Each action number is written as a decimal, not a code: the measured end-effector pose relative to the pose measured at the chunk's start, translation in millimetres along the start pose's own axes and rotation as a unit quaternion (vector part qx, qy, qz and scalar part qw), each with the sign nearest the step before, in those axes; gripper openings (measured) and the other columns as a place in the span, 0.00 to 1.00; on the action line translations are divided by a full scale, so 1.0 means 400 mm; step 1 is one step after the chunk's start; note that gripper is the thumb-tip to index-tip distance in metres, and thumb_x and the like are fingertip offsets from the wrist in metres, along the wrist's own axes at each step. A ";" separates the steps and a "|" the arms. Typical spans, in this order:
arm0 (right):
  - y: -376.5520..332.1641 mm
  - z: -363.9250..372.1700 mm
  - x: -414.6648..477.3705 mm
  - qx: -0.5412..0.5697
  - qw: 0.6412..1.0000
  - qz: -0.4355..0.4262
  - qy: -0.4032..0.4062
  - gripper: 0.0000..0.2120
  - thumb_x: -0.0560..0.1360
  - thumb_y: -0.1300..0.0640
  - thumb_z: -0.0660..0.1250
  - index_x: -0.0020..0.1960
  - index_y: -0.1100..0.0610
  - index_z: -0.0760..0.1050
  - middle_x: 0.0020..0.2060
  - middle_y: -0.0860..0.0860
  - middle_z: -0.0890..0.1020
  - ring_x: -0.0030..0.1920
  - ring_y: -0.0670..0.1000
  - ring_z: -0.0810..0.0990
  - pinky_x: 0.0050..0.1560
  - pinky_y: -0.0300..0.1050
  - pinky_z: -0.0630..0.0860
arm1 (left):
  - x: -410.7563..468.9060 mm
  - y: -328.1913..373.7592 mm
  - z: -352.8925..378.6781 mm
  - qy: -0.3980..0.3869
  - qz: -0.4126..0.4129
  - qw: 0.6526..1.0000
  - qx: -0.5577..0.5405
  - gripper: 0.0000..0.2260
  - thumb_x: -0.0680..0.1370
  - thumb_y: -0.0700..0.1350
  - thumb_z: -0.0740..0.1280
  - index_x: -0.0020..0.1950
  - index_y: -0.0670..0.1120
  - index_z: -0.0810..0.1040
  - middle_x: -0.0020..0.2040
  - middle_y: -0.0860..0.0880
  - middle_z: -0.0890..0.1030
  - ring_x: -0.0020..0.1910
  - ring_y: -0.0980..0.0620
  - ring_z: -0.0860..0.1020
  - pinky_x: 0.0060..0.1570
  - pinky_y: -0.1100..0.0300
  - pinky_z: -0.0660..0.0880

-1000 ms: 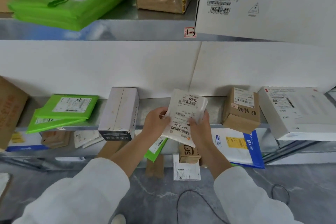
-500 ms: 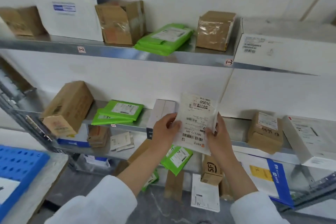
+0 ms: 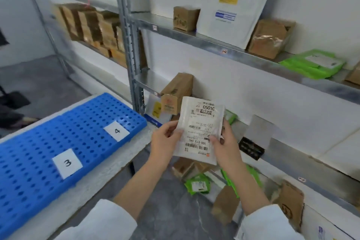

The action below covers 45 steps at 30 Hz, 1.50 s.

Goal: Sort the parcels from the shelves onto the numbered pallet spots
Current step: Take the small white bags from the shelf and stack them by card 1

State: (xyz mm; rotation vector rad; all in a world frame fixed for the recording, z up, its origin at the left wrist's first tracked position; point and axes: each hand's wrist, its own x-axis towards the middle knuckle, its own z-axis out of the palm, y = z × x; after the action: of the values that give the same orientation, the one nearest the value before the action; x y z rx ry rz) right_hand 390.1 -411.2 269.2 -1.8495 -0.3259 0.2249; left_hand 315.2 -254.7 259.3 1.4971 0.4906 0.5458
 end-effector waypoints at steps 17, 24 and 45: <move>-0.208 0.837 -0.257 -0.011 0.933 -0.078 -0.351 0.30 0.81 0.57 0.61 0.77 0.40 0.52 0.67 0.41 0.72 0.60 0.40 0.75 0.45 0.34 0.77 | -0.265 -0.031 -0.858 0.356 -0.060 0.932 -0.016 0.08 0.78 0.42 0.68 0.54 0.52 0.82 0.47 0.54 0.85 0.48 0.52 0.83 0.48 0.53 0.81; -0.271 1.098 -0.374 -0.036 0.877 -0.105 -0.468 0.29 0.81 0.56 0.61 0.77 0.41 0.53 0.59 0.41 0.74 0.51 0.39 0.77 0.43 0.35 0.75 | -0.395 -0.036 -1.071 0.483 -0.056 0.874 -0.022 0.08 0.78 0.42 0.68 0.56 0.49 0.82 0.47 0.52 0.85 0.47 0.52 0.83 0.45 0.60 0.81; -0.391 1.719 -0.508 -0.039 0.742 -0.138 -0.655 0.33 0.82 0.53 0.59 0.79 0.42 0.43 0.72 0.46 0.67 0.62 0.47 0.74 0.53 0.44 0.79 | -0.398 -0.050 -1.565 0.663 -0.129 0.736 0.045 0.06 0.78 0.43 0.67 0.53 0.51 0.82 0.47 0.53 0.84 0.48 0.52 0.82 0.50 0.55 0.80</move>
State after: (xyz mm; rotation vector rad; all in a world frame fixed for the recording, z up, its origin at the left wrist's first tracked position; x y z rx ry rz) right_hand -35.9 183.5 212.6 -1.3858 -1.5734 1.3249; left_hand -194.6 140.7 221.6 0.8571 1.8192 1.3514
